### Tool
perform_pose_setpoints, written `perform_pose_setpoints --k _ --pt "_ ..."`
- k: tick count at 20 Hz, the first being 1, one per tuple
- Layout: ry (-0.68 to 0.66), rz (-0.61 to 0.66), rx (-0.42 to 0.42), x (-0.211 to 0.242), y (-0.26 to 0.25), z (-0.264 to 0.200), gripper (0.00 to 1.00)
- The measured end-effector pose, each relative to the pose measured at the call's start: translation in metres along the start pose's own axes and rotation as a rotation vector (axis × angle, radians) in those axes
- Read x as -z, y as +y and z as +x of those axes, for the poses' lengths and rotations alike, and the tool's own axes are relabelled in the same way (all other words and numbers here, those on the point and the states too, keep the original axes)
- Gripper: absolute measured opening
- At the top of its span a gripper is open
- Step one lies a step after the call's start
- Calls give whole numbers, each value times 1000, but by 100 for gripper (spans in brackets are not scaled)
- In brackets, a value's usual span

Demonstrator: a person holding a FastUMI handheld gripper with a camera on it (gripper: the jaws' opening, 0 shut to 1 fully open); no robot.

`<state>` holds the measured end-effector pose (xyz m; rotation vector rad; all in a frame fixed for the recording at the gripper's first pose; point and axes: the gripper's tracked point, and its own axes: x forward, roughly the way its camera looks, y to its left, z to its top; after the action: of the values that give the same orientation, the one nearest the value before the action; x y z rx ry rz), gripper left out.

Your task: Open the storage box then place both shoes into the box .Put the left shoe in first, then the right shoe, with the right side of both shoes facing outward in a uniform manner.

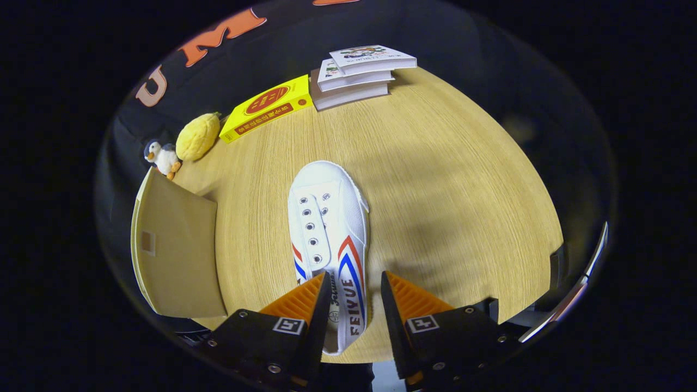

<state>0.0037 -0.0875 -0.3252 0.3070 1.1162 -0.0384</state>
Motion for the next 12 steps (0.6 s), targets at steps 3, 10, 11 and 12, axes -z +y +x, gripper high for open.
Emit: perform_pose_setpoints --k 3,10,11,12 --pt "25 -33 -8 -2 6 12 45" --pt "64 -120 -29 0 9 22 38" --pt "63 -104 -40 1 9 22 38" --pt "54 -87 -46 1 8 23 37"
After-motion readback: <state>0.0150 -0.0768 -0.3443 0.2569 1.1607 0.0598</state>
